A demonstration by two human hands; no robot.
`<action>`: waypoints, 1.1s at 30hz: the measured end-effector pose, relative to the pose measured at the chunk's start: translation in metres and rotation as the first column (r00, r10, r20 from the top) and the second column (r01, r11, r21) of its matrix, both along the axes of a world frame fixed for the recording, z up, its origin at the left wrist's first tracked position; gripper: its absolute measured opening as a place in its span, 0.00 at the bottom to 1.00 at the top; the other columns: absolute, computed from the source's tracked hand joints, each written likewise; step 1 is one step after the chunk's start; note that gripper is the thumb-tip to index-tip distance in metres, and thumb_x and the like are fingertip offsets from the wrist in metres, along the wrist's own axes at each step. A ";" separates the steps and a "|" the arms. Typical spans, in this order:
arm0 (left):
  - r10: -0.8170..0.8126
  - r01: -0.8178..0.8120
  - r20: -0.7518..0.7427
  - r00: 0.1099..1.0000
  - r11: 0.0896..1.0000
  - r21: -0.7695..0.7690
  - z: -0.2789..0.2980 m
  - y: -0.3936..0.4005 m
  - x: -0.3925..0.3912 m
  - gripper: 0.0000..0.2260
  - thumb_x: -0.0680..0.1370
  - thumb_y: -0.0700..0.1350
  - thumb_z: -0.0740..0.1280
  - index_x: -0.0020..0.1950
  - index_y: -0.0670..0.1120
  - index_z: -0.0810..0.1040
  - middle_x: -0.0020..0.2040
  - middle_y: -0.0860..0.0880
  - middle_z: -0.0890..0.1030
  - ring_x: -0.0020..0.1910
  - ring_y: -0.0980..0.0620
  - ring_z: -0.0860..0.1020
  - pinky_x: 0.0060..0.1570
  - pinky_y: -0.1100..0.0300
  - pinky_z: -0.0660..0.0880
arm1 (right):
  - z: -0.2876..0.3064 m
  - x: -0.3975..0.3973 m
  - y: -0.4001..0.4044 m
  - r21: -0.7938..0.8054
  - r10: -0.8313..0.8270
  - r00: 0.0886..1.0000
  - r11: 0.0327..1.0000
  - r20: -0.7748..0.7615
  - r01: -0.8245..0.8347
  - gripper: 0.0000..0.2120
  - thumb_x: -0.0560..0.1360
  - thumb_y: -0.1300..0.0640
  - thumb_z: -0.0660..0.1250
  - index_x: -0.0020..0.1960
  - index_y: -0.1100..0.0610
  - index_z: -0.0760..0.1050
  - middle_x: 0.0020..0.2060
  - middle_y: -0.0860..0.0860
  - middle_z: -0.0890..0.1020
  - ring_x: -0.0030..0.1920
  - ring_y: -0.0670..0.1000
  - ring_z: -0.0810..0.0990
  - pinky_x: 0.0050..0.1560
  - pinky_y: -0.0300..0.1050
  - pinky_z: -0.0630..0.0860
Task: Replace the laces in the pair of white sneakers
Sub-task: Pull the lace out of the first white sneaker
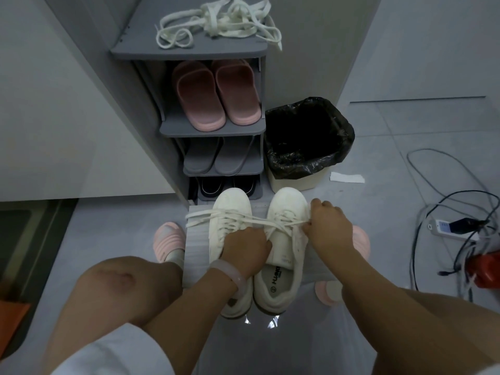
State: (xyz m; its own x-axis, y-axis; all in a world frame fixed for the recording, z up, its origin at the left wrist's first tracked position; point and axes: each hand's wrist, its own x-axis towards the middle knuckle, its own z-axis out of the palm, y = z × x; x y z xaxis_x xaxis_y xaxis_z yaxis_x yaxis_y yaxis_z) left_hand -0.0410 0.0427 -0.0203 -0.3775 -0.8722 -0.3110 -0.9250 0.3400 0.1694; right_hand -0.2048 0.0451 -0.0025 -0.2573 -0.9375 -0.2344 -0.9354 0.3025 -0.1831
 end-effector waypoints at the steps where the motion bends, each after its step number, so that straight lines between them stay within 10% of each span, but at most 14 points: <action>1: 0.009 -0.009 0.000 1.000 1.000 0.000 -0.001 0.000 0.000 0.16 0.81 0.50 0.53 0.54 0.40 0.74 0.54 0.42 0.78 0.51 0.44 0.77 0.41 0.58 0.62 | -0.001 0.000 -0.001 -0.011 -0.103 0.986 0.994 0.133 0.106 0.09 0.74 0.57 0.65 0.49 0.61 0.69 0.45 0.57 0.76 0.46 0.57 0.76 0.39 0.46 0.68; 4: 0.050 -0.050 -0.008 0.999 0.999 0.012 -0.002 -0.001 0.000 0.16 0.81 0.49 0.53 0.53 0.40 0.75 0.53 0.42 0.78 0.51 0.44 0.77 0.41 0.58 0.62 | 0.006 0.003 -0.005 0.271 -0.513 0.456 0.825 0.727 0.496 0.07 0.73 0.64 0.66 0.38 0.62 0.71 0.33 0.58 0.78 0.35 0.57 0.76 0.40 0.51 0.76; 6: 0.066 -0.066 -0.017 0.998 0.998 0.013 -0.001 -0.002 -0.001 0.16 0.80 0.49 0.54 0.52 0.40 0.75 0.53 0.42 0.78 0.50 0.44 0.77 0.41 0.58 0.63 | 0.010 0.007 -0.005 0.428 -0.560 0.155 0.758 0.814 0.491 0.06 0.74 0.69 0.63 0.40 0.62 0.71 0.31 0.58 0.77 0.30 0.54 0.73 0.34 0.46 0.72; 9: 0.067 -0.066 -0.018 0.998 0.998 0.021 0.000 -0.003 -0.001 0.16 0.81 0.49 0.53 0.53 0.40 0.75 0.53 0.42 0.78 0.51 0.44 0.77 0.41 0.59 0.64 | 0.013 0.010 -0.006 0.386 -0.504 0.285 0.839 0.815 0.383 0.07 0.74 0.70 0.61 0.40 0.59 0.69 0.32 0.56 0.75 0.31 0.51 0.72 0.36 0.43 0.70; 14: 0.071 -0.070 -0.018 0.997 0.996 0.046 0.004 -0.004 -0.001 0.16 0.81 0.50 0.53 0.54 0.40 0.75 0.54 0.42 0.78 0.51 0.44 0.77 0.43 0.58 0.65 | 0.018 0.001 -0.005 0.196 0.015 0.925 0.976 0.379 -0.096 0.03 0.76 0.59 0.61 0.44 0.56 0.67 0.41 0.53 0.75 0.42 0.52 0.73 0.38 0.42 0.67; 17: 0.082 -0.080 -0.034 0.996 0.995 0.061 0.004 -0.005 0.000 0.16 0.81 0.49 0.53 0.53 0.40 0.75 0.53 0.42 0.78 0.50 0.44 0.77 0.42 0.58 0.66 | 0.022 -0.011 -0.007 0.072 0.209 0.947 0.978 -0.242 -0.197 0.05 0.75 0.60 0.61 0.50 0.56 0.67 0.42 0.54 0.80 0.44 0.56 0.76 0.44 0.46 0.62; 20: 0.083 -0.081 -0.031 0.996 0.994 0.071 0.005 -0.006 0.000 0.16 0.81 0.49 0.53 0.53 0.40 0.75 0.53 0.42 0.78 0.50 0.44 0.77 0.42 0.58 0.66 | 0.020 -0.017 -0.006 -0.087 -0.121 0.993 0.989 0.003 0.121 0.05 0.74 0.63 0.63 0.50 0.58 0.70 0.41 0.56 0.80 0.45 0.58 0.77 0.46 0.47 0.67; 22: 0.077 -0.075 -0.026 0.997 0.995 0.069 0.005 -0.006 0.001 0.16 0.81 0.49 0.53 0.53 0.40 0.75 0.53 0.42 0.78 0.50 0.44 0.77 0.44 0.57 0.68 | 0.024 -0.011 -0.007 0.156 -0.484 0.564 0.833 0.669 0.530 0.03 0.75 0.66 0.63 0.45 0.60 0.71 0.40 0.59 0.78 0.42 0.57 0.78 0.47 0.51 0.75; 24: 0.074 -0.072 -0.021 0.997 0.995 0.069 0.006 -0.006 0.001 0.16 0.81 0.49 0.53 0.53 0.40 0.75 0.53 0.42 0.78 0.50 0.44 0.77 0.45 0.56 0.70 | 0.028 -0.005 -0.008 0.513 -0.549 -0.095 0.688 0.831 0.513 0.05 0.76 0.70 0.59 0.44 0.62 0.71 0.33 0.58 0.75 0.34 0.53 0.77 0.43 0.50 0.78; 25: 0.076 -0.074 -0.022 0.997 0.995 0.069 0.006 -0.006 0.001 0.16 0.81 0.49 0.53 0.52 0.40 0.75 0.53 0.42 0.78 0.50 0.44 0.77 0.45 0.56 0.70 | 0.028 -0.005 -0.009 0.565 -0.536 -0.207 0.681 0.818 0.466 0.06 0.77 0.70 0.58 0.45 0.63 0.71 0.30 0.56 0.72 0.30 0.51 0.75 0.40 0.48 0.79; 27: 0.081 -0.080 -0.022 0.996 0.995 0.064 0.005 -0.006 0.001 0.16 0.80 0.49 0.54 0.52 0.40 0.76 0.52 0.42 0.79 0.50 0.44 0.78 0.43 0.57 0.69 | 0.028 -0.005 -0.009 0.504 -0.549 -0.023 0.748 0.835 0.433 0.05 0.78 0.68 0.58 0.48 0.63 0.71 0.27 0.54 0.70 0.25 0.48 0.71 0.30 0.42 0.77; 29: 0.085 -0.083 -0.017 0.996 0.995 0.055 0.005 -0.005 0.000 0.16 0.80 0.49 0.53 0.52 0.40 0.76 0.52 0.42 0.79 0.49 0.44 0.78 0.42 0.58 0.68 | 0.028 -0.002 -0.005 0.300 -0.466 0.472 0.873 0.749 0.386 0.04 0.78 0.63 0.59 0.50 0.61 0.72 0.34 0.54 0.73 0.27 0.49 0.71 0.27 0.38 0.73; 31: 0.090 -0.089 -0.015 0.996 0.995 0.050 0.004 -0.005 0.001 0.16 0.81 0.49 0.53 0.52 0.40 0.76 0.52 0.43 0.79 0.49 0.44 0.78 0.42 0.58 0.67 | 0.026 -0.001 -0.002 0.101 -0.181 0.848 0.983 0.497 0.151 0.06 0.77 0.61 0.59 0.51 0.59 0.73 0.43 0.55 0.77 0.36 0.52 0.75 0.34 0.39 0.72; 33: 0.092 -0.091 -0.015 0.996 0.995 0.046 0.003 -0.004 0.001 0.16 0.81 0.49 0.53 0.52 0.40 0.75 0.53 0.43 0.78 0.50 0.44 0.77 0.42 0.58 0.67 | 0.027 -0.003 -0.001 0.029 0.074 0.988 0.997 0.137 -0.078 0.07 0.76 0.61 0.58 0.52 0.59 0.72 0.44 0.56 0.78 0.41 0.56 0.76 0.39 0.44 0.71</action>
State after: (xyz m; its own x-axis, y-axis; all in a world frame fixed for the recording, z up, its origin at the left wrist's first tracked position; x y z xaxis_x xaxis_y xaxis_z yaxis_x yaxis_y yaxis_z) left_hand -0.0399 0.0386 -0.0172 -0.3023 -0.8886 -0.3450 -0.9488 0.2455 0.1990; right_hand -0.2081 0.0441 0.0244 -0.1494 -0.9439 -0.2944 -0.9232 0.2398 -0.3003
